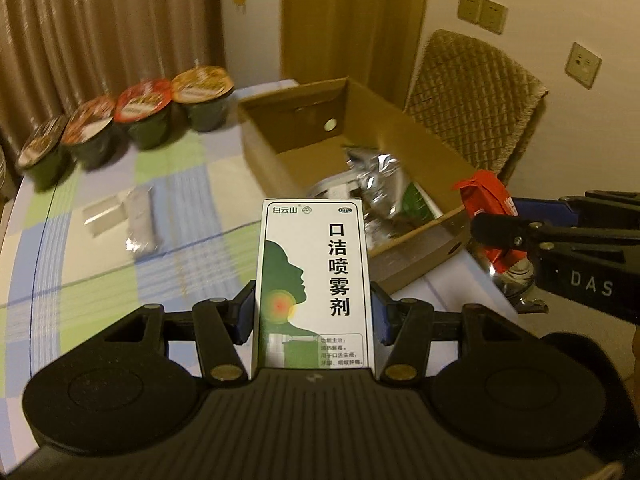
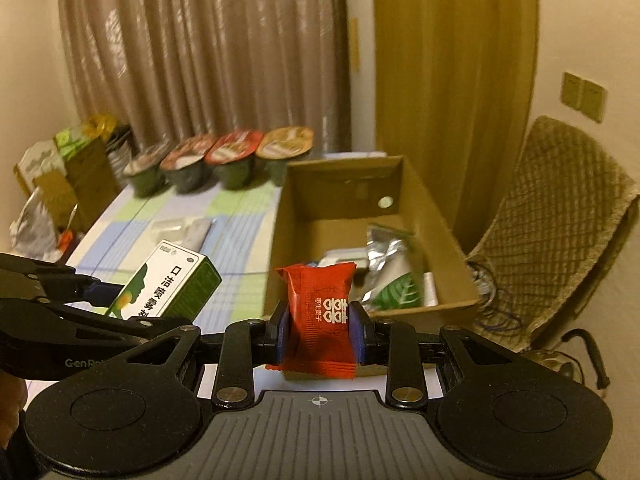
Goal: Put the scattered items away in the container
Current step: 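Carry both held items over the cardboard box and lower them inside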
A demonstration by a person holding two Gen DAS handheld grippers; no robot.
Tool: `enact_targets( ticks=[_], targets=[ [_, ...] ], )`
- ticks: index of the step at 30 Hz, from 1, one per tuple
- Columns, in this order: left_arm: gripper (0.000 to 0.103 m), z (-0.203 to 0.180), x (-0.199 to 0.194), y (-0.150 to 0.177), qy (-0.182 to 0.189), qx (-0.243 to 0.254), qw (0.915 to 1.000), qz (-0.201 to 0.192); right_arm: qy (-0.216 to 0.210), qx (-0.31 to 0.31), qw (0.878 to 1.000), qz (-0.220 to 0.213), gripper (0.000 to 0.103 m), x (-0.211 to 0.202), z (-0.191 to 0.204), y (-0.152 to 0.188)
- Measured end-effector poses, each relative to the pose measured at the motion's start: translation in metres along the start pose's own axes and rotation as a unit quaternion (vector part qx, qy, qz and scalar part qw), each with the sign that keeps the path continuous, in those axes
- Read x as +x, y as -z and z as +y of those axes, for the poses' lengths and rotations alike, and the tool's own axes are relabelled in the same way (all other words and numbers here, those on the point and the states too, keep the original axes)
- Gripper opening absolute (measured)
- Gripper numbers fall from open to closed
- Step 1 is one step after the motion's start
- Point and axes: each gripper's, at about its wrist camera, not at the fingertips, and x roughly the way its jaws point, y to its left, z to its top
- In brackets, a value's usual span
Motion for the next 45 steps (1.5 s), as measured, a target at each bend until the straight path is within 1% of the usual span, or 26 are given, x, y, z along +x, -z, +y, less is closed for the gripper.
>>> enact_targets(
  ticks=[7, 19, 28, 32, 40, 42, 43, 44, 45],
  targets=[
    [0.05, -0.015, 0.01, -0.023, 0.011, 0.005, 0.9999, -0.007, 0.004, 0.015, 1.0, -0.008, 0.033, 0.002, -0.02, -0.006],
    [0.05, -0.019, 0.046, -0.058, 0.027, -0.022, 0.9993, -0.01, 0.01, 0.018, 1.0, -0.007, 0.033, 0.026, -0.043, -0.02],
    [0.051, -0.018, 0.076, -0.069, 0.034, -0.042, 0.9986, -0.001, 0.011, 0.017, 1.0, 0.0, 0.033, 0.05, -0.055, -0.03],
    [0.05, -0.015, 0.088, -0.072, 0.045, -0.049, 0.9978, 0.004, 0.012, 0.019, 1.0, 0.004, 0.033, 0.06, -0.061, -0.034],
    [0.051, -0.011, 0.104, -0.084, 0.055, -0.059, 0.9967, 0.001, 0.019, 0.024, 0.999, 0.011, 0.033, 0.075, -0.068, -0.035],
    [0.051, -0.012, 0.107, -0.087, 0.051, -0.056, 0.9971, -0.002, 0.021, 0.026, 0.999, 0.012, 0.033, 0.077, -0.069, -0.035],
    [0.054, -0.012, 0.108, -0.089, 0.047, -0.056, 0.9973, -0.005, 0.022, 0.027, 0.999, 0.013, 0.033, 0.078, -0.07, -0.035],
    [0.071, -0.012, 0.109, -0.09, 0.042, -0.056, 0.9975, -0.007, 0.023, 0.027, 0.999, 0.014, 0.033, 0.078, -0.07, -0.034],
    [0.076, -0.011, 0.109, -0.091, 0.036, -0.055, 0.9978, -0.01, 0.024, 0.027, 0.999, 0.015, 0.033, 0.079, -0.07, -0.034]
  ],
)
